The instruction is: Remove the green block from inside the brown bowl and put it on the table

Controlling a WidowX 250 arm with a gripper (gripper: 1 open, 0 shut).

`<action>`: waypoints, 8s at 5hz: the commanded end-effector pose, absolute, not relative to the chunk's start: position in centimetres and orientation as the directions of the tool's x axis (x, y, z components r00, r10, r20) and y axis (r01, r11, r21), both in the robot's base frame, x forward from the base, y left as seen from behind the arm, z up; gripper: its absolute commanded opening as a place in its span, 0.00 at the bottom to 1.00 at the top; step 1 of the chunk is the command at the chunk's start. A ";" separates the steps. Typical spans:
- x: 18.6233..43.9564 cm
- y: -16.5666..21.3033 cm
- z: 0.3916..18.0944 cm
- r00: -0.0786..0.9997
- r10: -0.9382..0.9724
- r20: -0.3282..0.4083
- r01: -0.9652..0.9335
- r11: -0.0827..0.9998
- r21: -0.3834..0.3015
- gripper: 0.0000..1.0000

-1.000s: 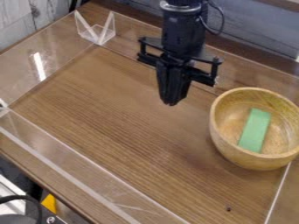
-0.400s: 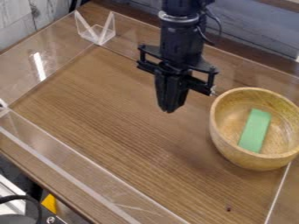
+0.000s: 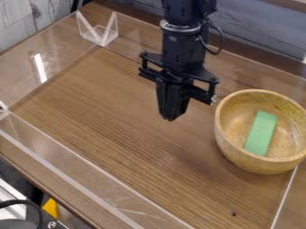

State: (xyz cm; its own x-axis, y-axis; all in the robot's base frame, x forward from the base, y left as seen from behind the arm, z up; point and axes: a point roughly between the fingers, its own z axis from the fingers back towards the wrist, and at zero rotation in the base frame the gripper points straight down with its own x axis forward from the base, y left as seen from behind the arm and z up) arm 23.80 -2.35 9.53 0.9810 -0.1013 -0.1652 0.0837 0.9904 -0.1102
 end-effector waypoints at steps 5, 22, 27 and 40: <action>26.6 -8.9 11.2 0.983 -0.139 -0.122 0.126 0.986 -0.108 1.00; 31.5 -12.2 9.0 0.991 -0.133 -0.024 0.129 0.983 -0.131 1.00; 31.9 -12.0 5.3 0.994 -0.106 -0.035 0.102 0.988 -0.117 1.00; 28.2 -5.8 8.7 0.980 -0.201 -0.012 0.197 0.971 -0.138 0.00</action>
